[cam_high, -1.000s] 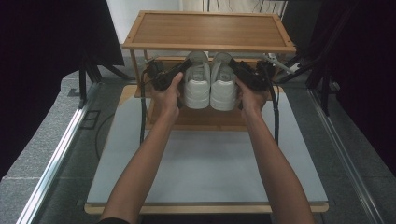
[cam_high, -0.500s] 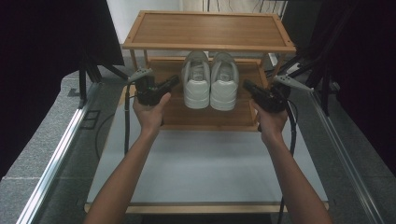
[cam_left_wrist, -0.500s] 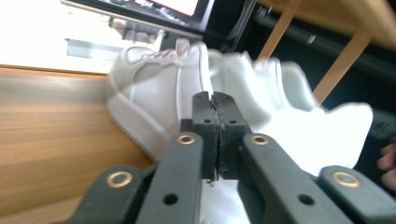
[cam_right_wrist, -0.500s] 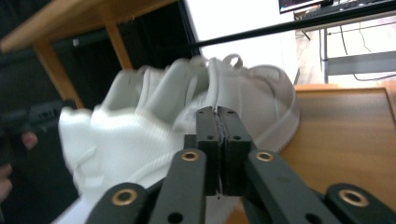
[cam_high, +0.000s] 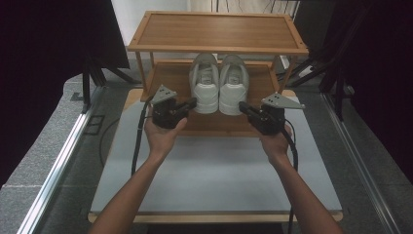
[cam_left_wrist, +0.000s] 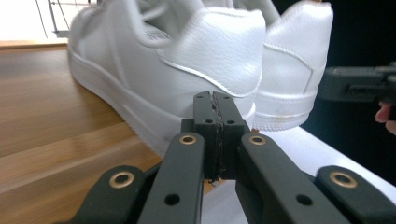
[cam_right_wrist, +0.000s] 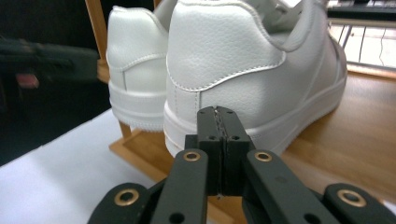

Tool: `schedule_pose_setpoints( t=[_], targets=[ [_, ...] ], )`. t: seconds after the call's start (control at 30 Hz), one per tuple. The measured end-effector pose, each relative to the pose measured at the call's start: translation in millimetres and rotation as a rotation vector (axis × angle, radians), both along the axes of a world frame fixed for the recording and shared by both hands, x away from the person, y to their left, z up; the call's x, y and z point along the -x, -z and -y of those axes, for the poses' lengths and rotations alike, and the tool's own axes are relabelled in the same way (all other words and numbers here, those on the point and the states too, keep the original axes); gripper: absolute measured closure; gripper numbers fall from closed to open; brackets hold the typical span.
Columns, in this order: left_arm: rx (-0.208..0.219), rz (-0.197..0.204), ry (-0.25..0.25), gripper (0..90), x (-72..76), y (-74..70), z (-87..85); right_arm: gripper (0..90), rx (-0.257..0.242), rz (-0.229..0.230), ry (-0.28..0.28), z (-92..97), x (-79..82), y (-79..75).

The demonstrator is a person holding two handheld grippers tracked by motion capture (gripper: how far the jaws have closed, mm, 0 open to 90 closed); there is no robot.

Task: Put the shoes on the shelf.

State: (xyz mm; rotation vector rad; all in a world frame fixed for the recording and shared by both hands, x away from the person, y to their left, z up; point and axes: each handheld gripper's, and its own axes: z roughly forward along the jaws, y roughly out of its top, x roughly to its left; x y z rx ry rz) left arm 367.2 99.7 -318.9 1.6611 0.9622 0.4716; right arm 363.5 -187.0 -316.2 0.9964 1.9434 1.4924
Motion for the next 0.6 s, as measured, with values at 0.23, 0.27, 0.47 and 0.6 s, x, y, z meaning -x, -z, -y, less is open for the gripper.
schedule_pose_setpoints(
  t=[0.23,0.27,0.47,0.6],
  targets=[
    [0.028,-0.003,0.001,90.0,-2.7,2.0,1.0,89.6,-0.024,-0.012,0.003,3.3,-2.9,0.3],
    [0.030,-0.005,0.002,90.0,-2.9,1.9,0.8,89.6,-0.023,-0.010,0.005,2.9,-2.8,0.2],
    [0.038,-0.013,0.008,90.0,-5.1,1.4,-0.7,89.6,-0.035,-0.009,0.029,1.1,-6.6,1.6],
    [0.059,-0.026,0.014,90.0,-7.5,2.1,-2.8,89.5,-0.036,-0.013,0.025,0.3,-7.8,1.6]
  ],
)
